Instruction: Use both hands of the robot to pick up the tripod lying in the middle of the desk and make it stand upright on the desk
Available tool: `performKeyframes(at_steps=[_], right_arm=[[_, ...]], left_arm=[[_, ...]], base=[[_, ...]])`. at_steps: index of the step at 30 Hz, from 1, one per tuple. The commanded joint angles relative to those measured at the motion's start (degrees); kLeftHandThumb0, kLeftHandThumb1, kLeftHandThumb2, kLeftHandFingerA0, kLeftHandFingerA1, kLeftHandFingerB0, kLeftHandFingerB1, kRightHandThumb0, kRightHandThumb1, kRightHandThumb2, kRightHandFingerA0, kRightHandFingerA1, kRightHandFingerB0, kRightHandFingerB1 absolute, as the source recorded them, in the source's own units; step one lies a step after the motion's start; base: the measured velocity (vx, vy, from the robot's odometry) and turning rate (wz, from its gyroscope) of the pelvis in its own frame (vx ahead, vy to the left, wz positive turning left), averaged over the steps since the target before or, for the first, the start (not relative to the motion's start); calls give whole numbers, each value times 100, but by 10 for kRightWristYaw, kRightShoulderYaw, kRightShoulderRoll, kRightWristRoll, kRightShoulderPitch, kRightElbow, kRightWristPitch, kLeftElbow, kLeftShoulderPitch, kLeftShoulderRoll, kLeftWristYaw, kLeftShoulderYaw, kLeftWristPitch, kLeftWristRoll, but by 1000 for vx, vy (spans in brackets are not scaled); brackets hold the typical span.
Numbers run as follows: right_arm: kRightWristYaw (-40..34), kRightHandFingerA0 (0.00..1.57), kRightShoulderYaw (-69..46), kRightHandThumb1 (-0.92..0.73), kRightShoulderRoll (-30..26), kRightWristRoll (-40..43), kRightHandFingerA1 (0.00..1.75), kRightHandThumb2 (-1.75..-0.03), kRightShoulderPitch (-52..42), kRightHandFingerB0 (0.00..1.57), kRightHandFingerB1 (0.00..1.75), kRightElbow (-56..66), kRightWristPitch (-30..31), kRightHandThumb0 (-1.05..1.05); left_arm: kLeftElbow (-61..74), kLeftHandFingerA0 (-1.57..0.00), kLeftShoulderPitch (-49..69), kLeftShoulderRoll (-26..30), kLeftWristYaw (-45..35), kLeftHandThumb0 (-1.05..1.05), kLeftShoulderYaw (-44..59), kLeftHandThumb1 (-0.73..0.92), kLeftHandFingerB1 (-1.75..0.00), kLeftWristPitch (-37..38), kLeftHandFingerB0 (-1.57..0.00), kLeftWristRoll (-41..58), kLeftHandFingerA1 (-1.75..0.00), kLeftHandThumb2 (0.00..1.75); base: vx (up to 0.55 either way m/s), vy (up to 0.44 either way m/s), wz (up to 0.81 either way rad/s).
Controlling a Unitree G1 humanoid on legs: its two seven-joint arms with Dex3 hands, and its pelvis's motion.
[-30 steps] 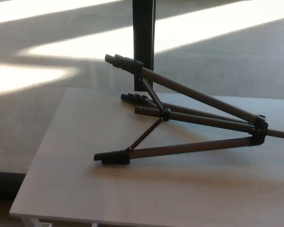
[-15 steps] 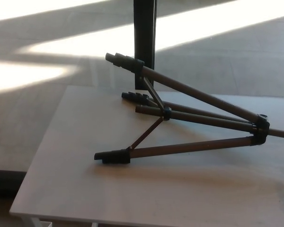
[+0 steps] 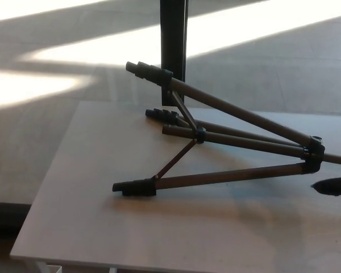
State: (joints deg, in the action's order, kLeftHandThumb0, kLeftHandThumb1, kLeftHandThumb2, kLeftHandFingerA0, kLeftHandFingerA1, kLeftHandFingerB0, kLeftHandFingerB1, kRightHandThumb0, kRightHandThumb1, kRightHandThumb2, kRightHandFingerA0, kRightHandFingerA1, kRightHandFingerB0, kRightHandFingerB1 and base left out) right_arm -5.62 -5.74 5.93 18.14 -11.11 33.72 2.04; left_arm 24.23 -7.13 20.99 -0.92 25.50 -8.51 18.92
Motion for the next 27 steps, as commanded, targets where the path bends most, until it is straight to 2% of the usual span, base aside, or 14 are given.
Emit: performKeyframes(at_steps=[1, 4, 5, 8, 13, 17, 20, 21, 24, 25, 26, 27], right_arm=[[-94, 78, 68, -62, 58, 126, 88, -58, 28, 72, 59, 60, 211, -65], [-103, 76, 65, -63, 74, 126, 85, -59, 39, 69, 60, 35, 230, -64], [-102, 70, 63, -64, 77, 134, 85, -59, 43, 65, 59, 26, 233, -62], [-90, 65, 63, -66, 83, 121, 82, -60, 50, 62, 59, -5, 234, -61], [-92, 59, 62, -66, 89, 95, 85, -60, 65, 57, 58, -49, 242, -67], [-105, 48, 53, -67, 89, 102, 79, -60, 75, 44, 52, -72, 274, -66], [-116, 46, 45, -68, 91, 110, 79, -60, 76, 43, 52, -80, 293, -63], [-122, 44, 44, -67, 95, 113, 84, -60, 73, 46, 56, -81, 299, -61], [-127, 44, 49, -66, 102, 124, 79, -60, 45, 46, 55, -83, 314, -58], [-123, 50, 58, -51, 98, 118, 78, -89, 30, 42, 61, -84, 318, -59], [-123, 49, 65, -66, 97, 115, 80, -60, 19, 47, 54, -84, 325, -57], [-125, 49, 66, -66, 97, 115, 80, -60, 18, 47, 54, -84, 328, -57]], left_arm=[[87, -50, -161, 141, -120, -61, -162, 46, -56, -242, -41, 62, -67, 84], [69, -50, -204, 145, -130, -62, -197, 45, -57, -246, -45, 40, -68, 84], [65, -55, -218, 139, -127, -59, -205, 57, -48, -254, -52, 42, -64, 58], [48, -57, -260, 129, -128, -62, -240, 58, -47, -263, -55, 28, -61, 57], [10, -56, -317, 114, -144, -67, -312, 60, -50, -236, -54, -28, -67, 58], [-4, -62, -354, 104, -134, -57, -363, 56, -53, -239, -56, -65, -67, 57], [-15, -61, -373, 98, -132, -59, -389, 56, -53, -239, -56, -81, -68, 57], [-20, -63, -379, 100, -133, -59, -403, 55, -53, -230, -56, -97, -66, 57], [-47, -62, -409, 105, -138, -61, -456, 56, -51, -211, -56, -156, -62, 57], [-65, -63, -427, 102, -141, -60, -477, 50, -52, -200, -54, -177, -64, 60], [-84, -64, -442, 98, -142, -60, -495, 56, -51, -184, -56, -196, -64, 57], [-91, -64, -447, 97, -142, -60, -500, 56, -51, -179, -56, -201, -64, 57]], base=[[0, 0, 0], [0, 0, 0], [0, 0, 0], [0, 0, 0], [0, 0, 0], [0, 0, 0], [0, 0, 0], [0, 0, 0], [0, 0, 0], [0, 0, 0], [0, 0, 0], [0, 0, 0]])
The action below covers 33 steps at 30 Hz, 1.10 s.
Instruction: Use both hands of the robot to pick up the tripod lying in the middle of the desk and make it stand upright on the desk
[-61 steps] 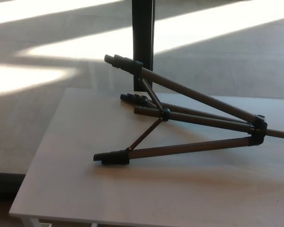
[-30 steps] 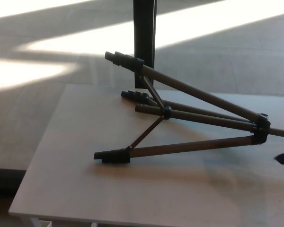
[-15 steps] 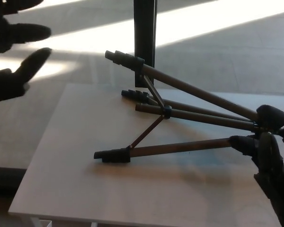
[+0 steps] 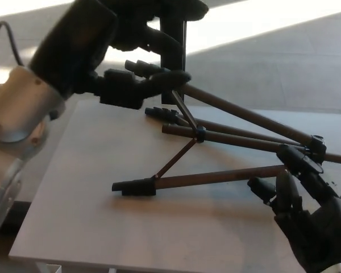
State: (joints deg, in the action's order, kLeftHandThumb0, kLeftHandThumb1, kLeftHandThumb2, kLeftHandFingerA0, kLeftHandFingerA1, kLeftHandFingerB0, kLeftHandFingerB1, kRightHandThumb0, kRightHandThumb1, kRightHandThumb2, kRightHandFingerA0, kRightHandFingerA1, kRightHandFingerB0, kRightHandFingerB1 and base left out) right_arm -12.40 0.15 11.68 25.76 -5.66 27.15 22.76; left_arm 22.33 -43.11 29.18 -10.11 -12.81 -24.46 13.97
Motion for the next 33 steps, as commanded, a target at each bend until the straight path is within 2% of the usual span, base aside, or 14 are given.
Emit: performKeyframes(at_steps=[1, 3, 4, 5, 6, 7, 8, 11, 12, 13, 17, 27, 31, 33], right_arm=[[-58, 49, 7, -66, 39, 39, 80, -60, -35, 47, 54, -18, 122, -57], [-60, 46, 17, -65, 48, 48, 79, -59, -65, 48, 54, -20, 129, -58], [-52, 47, 20, -64, 48, 52, 78, -59, -78, 50, 53, -21, 124, -57], [-49, 49, 22, -64, 46, 54, 78, -60, -85, 49, 52, -21, 121, -56], [-49, 49, 23, -64, 46, 54, 78, -60, -86, 49, 52, -21, 121, -56], [-52, 50, 23, -64, 45, 54, 76, -59, -86, 50, 51, -19, 122, -56], [-52, 50, 21, -65, 44, 54, 77, -60, -88, 50, 52, -18, 123, -56], [-47, 50, 18, -64, 39, 56, 77, -59, -90, 51, 52, -17, 123, -57], [-49, 50, 18, -65, 40, 54, 77, -59, -91, 50, 52, -20, 124, -58], [-48, 49, 19, -66, 39, 53, 78, -59, -92, 49, 52, -22, 125, -59], [-38, 47, 19, -66, 37, 57, 75, -60, -93, 48, 52, -28, 124, -59], [-36, 61, 14, -66, 37, 56, 76, -60, -85, 60, 54, -35, 113, -61], [-38, 63, 22, -67, 38, 50, 78, -60, -83, 61, 55, -35, 111, -62], [-43, 66, 27, -66, 41, 47, 78, -60, -81, 63, 56, -37, 109, -63]], left_arm=[[-73, -64, -89, 16, -49, -60, -117, 56, -51, -18, -56, -152, -64, 57], [-132, -62, -126, -21, -30, -62, -152, 54, -52, 11, -58, -186, -70, 57], [-152, -59, -146, -30, -28, -65, -173, 43, -63, 18, -54, -206, -74, 85], [-170, -61, -162, -36, -26, -64, -188, 55, -54, 27, -58, -223, -72, 57], [-174, -61, -165, -38, -24, -64, -192, 55, -54, 29, -58, -226, -72, 57], [-180, -58, -170, -40, -22, -65, -196, 41, -62, 31, -54, -230, -73, 84], [-198, -60, -186, -47, -21, -63, -205, 54, -52, 35, -57, -240, -68, 57], [-226, -61, -213, -59, -19, -64, -214, 55, -52, 44, -58, -248, -68, 57], [-236, -61, -225, -63, -17, -66, -216, 43, -62, 48, -54, -252, -76, 86], [-245, -62, -232, -67, -14, -65, -216, 57, -55, 52, -58, -254, -83, 57], [-278, -60, -267, -79, -15, -69, -222, 58, -58, 60, -56, -264, -89, 58], [-390, -55, -344, -59, 3, -67, -290, 57, -53, 144, -56, -374, -71, 57], [-427, -53, -361, -62, 15, -67, -304, 57, -52, 151, -55, -393, -71, 57], [-469, -46, -373, -82, 4, -66, -321, 58, -51, 134, -51, -396, -62, 58]], base=[[0, 0, 0], [0, 0, 0], [0, 0, 0], [0, 0, 0], [0, 0, 0], [0, 0, 0], [0, 0, 0], [0, 0, 0], [0, 0, 0], [0, 0, 0], [0, 0, 0], [0, 0, 0], [0, 0, 0], [0, 0, 0]])
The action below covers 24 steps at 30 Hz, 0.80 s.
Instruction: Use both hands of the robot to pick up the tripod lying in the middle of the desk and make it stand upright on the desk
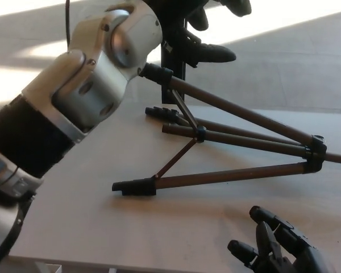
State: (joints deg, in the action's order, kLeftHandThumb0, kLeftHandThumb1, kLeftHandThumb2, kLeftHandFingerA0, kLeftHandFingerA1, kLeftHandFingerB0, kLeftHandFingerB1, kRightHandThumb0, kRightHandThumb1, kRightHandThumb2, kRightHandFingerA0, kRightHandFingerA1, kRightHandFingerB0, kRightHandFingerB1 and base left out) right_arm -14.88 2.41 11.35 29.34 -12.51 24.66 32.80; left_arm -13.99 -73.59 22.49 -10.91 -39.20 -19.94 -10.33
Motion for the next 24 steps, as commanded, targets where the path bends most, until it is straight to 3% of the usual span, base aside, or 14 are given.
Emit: performKeyframes(at_steps=[1, 7, 20, 24], right_arm=[[-18, 66, 6, -66, 44, 10, 80, -60, -10, 63, 57, -12, 9, -64], [-18, 66, 13, -67, 45, 12, 82, -60, -4, 62, 58, -11, 8, -64], [-18, 69, 9, -66, 51, 29, 82, -60, -11, 63, 58, -17, -1, -63], [-19, 69, 15, -66, 50, 29, 82, -60, -15, 64, 58, -18, -6, -61]], left_arm=[[-116, -50, -68, -20, 14, -66, -61, 57, -52, 91, -52, -153, -70, 58], [-160, -53, -62, -38, 24, -67, -71, 58, -51, 101, -53, -163, -67, 57], [-314, -49, -65, -136, 75, -68, -46, 60, -53, 136, -53, -189, -67, 58], [-340, -50, -64, -163, 83, -69, -34, 63, -52, 139, -51, -202, -80, 59]], base=[[0, 0, 0], [0, 0, 0], [0, 0, 0], [0, 0, 0]])
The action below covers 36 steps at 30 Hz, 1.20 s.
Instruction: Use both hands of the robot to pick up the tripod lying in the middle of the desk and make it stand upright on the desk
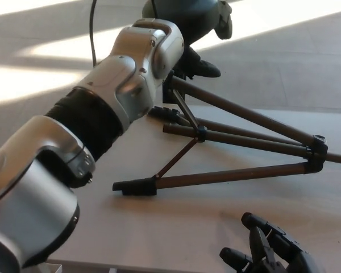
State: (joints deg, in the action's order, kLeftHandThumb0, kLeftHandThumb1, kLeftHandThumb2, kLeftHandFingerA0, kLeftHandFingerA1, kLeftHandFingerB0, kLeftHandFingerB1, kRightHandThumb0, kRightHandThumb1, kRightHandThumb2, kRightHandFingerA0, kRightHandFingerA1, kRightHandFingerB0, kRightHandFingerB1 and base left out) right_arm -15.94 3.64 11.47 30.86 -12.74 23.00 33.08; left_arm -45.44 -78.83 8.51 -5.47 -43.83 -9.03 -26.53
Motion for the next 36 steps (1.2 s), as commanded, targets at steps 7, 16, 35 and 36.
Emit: performKeyframes(at_steps=[7, 16, 35, 36], right_arm=[[-1, 71, 6, -65, 46, 17, 82, -60, -20, 64, 59, -7, -22, -62], [-9, 76, 9, -64, 56, 30, 84, -60, -25, 64, 55, -10, -20, -60], [-36, 79, 13, -62, 57, 35, 87, -59, -14, 65, 55, -6, -28, -61], [-39, 79, 12, -62, 57, 36, 86, -58, -13, 66, 55, -6, -27, -61]], left_arm=[[-51, -50, -10, -46, 40, -69, 25, 63, -53, 44, -52, -65, -72, 59], [-79, -54, 18, -23, 23, -69, -11, 58, -62, 62, -56, -119, -89, 58], [-143, -23, 48, -78, 24, -74, -4, 59, -31, 55, -24, -144, -44, 59], [-142, -24, 48, -79, 26, -75, -1, 59, -31, 56, -24, -144, -45, 60]], base=[[0, 0, 0], [0, 0, 0], [0, 0, 0], [0, 0, 0]])
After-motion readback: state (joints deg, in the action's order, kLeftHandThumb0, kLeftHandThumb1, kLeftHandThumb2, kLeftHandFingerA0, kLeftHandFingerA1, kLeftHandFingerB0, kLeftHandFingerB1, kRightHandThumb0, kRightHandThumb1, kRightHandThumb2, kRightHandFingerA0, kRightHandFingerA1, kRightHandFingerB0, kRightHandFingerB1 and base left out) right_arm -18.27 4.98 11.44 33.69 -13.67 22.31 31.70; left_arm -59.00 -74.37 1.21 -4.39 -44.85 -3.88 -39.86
